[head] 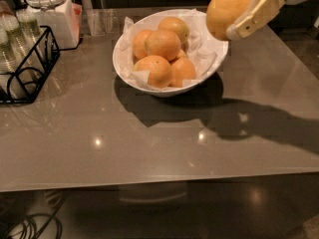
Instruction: Pick orange from white bowl
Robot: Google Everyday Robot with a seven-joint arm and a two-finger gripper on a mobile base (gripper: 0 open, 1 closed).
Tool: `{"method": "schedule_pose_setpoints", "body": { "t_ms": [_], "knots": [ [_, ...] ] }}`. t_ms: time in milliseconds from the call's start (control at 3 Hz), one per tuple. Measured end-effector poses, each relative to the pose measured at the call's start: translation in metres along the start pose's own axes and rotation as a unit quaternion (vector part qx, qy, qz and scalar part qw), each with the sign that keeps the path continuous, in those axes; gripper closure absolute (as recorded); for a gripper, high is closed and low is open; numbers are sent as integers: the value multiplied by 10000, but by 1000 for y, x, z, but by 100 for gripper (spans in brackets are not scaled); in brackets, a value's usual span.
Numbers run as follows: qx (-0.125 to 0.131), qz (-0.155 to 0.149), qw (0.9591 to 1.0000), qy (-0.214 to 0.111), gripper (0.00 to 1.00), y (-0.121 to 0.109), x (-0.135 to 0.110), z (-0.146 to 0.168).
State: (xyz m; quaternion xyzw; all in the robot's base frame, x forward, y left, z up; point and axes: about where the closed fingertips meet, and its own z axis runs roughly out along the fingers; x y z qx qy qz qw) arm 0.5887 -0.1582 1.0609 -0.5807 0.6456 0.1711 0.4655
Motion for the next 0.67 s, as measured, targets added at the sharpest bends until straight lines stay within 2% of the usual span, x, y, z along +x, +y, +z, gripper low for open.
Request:
{"method": "schedule_pose_setpoints", "body": {
  "t_ms": [333,667],
  "knots": [
    [321,182,9993,-118,100,19,5,-26],
    [321,182,9993,-118,100,19,5,-26]
  ]
}}
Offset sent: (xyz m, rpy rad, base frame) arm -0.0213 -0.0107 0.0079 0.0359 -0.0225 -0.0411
